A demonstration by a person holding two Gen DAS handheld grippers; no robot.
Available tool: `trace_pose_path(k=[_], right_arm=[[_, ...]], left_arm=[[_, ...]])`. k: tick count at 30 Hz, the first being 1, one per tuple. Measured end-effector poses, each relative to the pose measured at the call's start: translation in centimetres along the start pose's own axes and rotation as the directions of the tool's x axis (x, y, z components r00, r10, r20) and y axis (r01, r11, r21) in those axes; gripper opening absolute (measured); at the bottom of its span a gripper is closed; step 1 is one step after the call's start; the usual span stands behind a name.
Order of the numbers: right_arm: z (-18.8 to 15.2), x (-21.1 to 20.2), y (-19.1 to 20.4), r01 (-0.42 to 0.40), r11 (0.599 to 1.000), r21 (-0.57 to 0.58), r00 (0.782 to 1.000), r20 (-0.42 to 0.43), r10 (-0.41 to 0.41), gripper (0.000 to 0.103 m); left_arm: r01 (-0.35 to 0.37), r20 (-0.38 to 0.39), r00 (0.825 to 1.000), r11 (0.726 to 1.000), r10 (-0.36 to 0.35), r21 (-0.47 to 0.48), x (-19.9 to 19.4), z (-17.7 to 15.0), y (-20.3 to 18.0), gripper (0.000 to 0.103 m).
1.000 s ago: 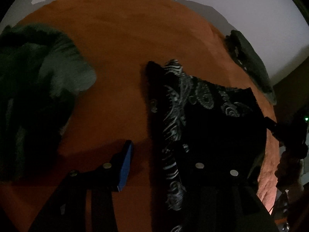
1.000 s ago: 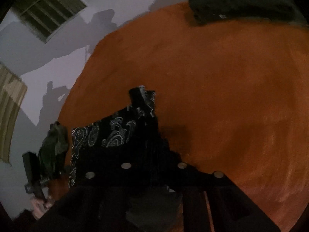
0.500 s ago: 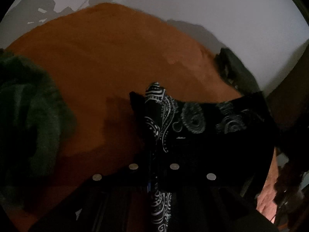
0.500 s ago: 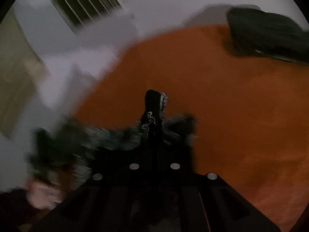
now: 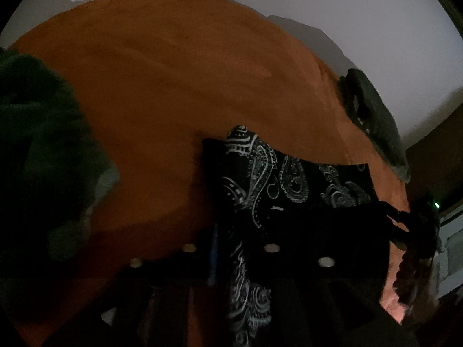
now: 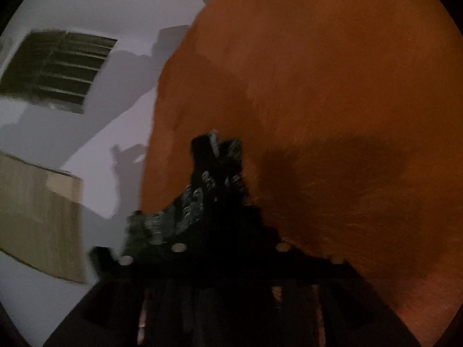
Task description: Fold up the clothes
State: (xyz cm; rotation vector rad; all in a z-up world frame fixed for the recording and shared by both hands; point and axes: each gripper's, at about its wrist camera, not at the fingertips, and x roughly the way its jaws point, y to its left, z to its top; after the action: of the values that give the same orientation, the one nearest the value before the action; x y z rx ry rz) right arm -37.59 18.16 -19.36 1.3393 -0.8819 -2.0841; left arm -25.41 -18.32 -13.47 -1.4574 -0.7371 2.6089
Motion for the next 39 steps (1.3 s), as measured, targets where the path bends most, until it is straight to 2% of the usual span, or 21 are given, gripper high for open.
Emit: trace_pose_path(k=[2,4,5,6,8,11,14,16,18,19,21,22,25,27,28,30,31,32,34,37,39], right_arm=[[-1.6,-2.8,2.5,0.11,0.984,-0.141,0.991,0.091,-0.097,0.031],[-4.1,-5.0,4.7,0.176,0.951,-0.254,0.978,0.152,-0.14,0.031],[-5.4,-6.0,5.6,0.183,0.939,-0.291,0.976,0.167,-0.138,0.031],[-6.9,-6.8,6.1,0.157,0.938,-0.309,0.981,0.162,-0.111,0.031],[-8.8,-7.2,6.6,0.141,0.936,-0.322,0.985,0.137,-0.101,0.029],[-10.1,-5.9,5.9,0.159,0.941,-0.299,0.987,0.077,-0.142,0.019],[-9.3,-3.7,3.1,0.242,0.933,-0.265,0.97,0.034,-0.242,0.015],[-8.7,-3.1,1.6,0.277,0.931,-0.237,0.96,0.02,-0.28,0.011],[-8.7,-4.5,2.2,0.27,0.937,-0.222,0.963,0.049,-0.266,0.01],[-9.0,-5.5,3.0,0.26,0.938,-0.229,0.966,0.069,-0.251,0.01],[-10.2,-7.3,5.3,0.247,0.923,-0.294,0.969,0.099,-0.227,0.01],[-11.0,-7.7,6.4,0.231,0.916,-0.329,0.973,0.093,-0.212,0.01],[-13.9,-7.2,8.8,0.155,0.909,-0.388,0.986,0.006,-0.166,0.01],[-14.9,-5.7,7.7,0.107,0.939,-0.327,0.987,-0.079,-0.14,0.01],[-15.2,-5.3,7.0,0.108,0.946,-0.305,0.984,-0.102,-0.145,0.01],[-15.4,-5.0,5.2,0.17,0.942,-0.291,0.973,-0.101,-0.207,0.01],[-15.3,-5.2,4.2,0.206,0.936,-0.287,0.967,-0.089,-0.24,0.01],[-15.0,-6.0,3.1,0.24,0.929,-0.282,0.961,-0.066,-0.268,0.002],[-14.7,-8.3,2.0,0.287,0.92,-0.266,0.953,-0.019,-0.302,0.0],[-16.3,-12.2,3.3,0.27,0.917,-0.294,0.96,0.005,-0.281,0.003],[-18.4,-13.9,4.4,0.225,0.916,-0.333,0.97,-0.013,-0.243,0.003]], left_arm=[[-0.005,0.018,1.0,1.0,0.005,0.013,-1.6,-0.8,-0.2,0.032],[-0.015,0.034,0.999,0.999,0.014,0.045,-3.2,-1.8,-0.6,0.033],[-0.011,0.032,0.999,0.997,0.009,0.071,-3.8,-2.6,-1.2,0.033],[-0.007,0.029,1.0,0.995,0.004,0.096,-4.5,-3.5,-1.8,0.033],[-0.009,0.013,1.0,0.991,0.008,0.135,-5.2,-5.1,-2.7,0.034],[0.009,-0.042,0.999,0.983,-0.001,0.183,-4.9,-7.5,-4.1,0.034],[-0.054,-0.065,0.995,0.975,0.07,0.217,-3.2,-8.4,-4.3,0.034],[-0.09,-0.069,0.992,0.973,0.107,0.214,-2.9,-8.5,-4.0,0.033],[-0.053,-0.053,0.997,0.978,0.064,0.2,-4.4,-8.6,-4.2,0.033],[-0.025,-0.027,0.999,0.975,0.032,0.219,-5.8,-8.7,-4.8,0.034],[-0.024,-0.012,1.0,0.962,0.028,0.271,-7.2,-9.3,-6.2,0.034],[0.0,-0.027,1.0,0.953,0.008,0.303,-7.5,-9.9,-7.3,0.034],[0.072,-0.094,0.995,0.923,-0.04,0.378,-6.6,-12.2,-10.1,0.034],[0.037,-0.117,0.993,0.903,0.015,0.429,-4.8,-13.8,-11.1,0.034],[0.019,-0.128,0.991,0.893,0.043,0.45,-3.9,-14.6,-11.5,0.034],[-0.027,-0.141,0.985,0.887,0.103,0.461,-2.5,-15.3,-10.5,0.034],[-0.038,-0.141,0.984,0.891,0.113,0.453,-2.5,-15.2,-9.8,0.034],[-0.054,-0.138,0.983,0.905,0.124,0.421,-3.1,-14.8,-8.4,0.034],[-0.081,-0.136,0.981,0.931,0.138,0.357,-4.3,-14.1,-5.8,0.034],[-0.011,-0.144,0.988,0.965,0.051,0.263,-7.8,-13.9,-3.7,0.034],[0.051,-0.164,0.986,0.962,-0.006,0.268,-9.2,-15.1,-4.6,0.034]])
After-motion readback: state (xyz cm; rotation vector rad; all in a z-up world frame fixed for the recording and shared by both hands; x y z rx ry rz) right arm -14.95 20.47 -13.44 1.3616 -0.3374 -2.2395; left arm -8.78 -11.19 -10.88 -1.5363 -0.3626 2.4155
